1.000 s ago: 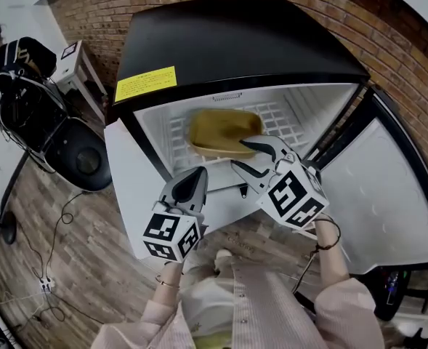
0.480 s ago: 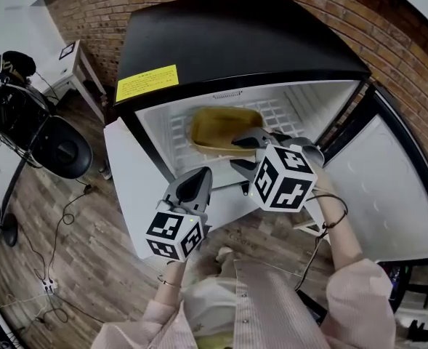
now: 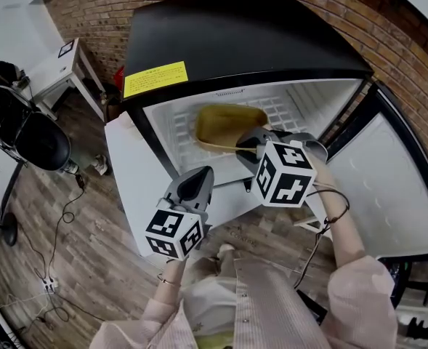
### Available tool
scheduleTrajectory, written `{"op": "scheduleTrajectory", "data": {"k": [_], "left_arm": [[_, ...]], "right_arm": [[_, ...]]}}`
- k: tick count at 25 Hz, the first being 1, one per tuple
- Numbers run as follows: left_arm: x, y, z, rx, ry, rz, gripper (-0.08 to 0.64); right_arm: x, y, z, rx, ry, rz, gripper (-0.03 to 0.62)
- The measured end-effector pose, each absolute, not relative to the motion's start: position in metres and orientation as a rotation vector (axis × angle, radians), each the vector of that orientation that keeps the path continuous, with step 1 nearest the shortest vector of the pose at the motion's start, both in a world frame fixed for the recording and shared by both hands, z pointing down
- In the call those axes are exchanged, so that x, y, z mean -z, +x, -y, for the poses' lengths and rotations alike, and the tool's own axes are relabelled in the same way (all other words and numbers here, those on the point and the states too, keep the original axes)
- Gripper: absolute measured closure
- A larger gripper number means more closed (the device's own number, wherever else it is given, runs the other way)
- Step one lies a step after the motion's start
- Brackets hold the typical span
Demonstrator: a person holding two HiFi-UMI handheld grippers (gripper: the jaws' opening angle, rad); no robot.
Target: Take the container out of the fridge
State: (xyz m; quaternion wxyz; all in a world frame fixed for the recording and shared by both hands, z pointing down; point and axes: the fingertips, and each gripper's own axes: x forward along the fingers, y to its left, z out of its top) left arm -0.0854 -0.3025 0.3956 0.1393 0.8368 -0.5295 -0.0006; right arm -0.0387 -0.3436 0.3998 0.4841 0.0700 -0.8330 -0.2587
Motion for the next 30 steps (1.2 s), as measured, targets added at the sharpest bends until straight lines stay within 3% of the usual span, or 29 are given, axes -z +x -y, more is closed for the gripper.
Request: {"op": "scheduleTrajectory", "data": {"k": [30], "left_arm": [[-0.394, -0.099, 0.276, 0.005, 2.449, 1.468, 0.566]], "right_arm": [[-0.389, -0.016, 0.295, 0.61, 0.311, 2.053, 0.568]]}}
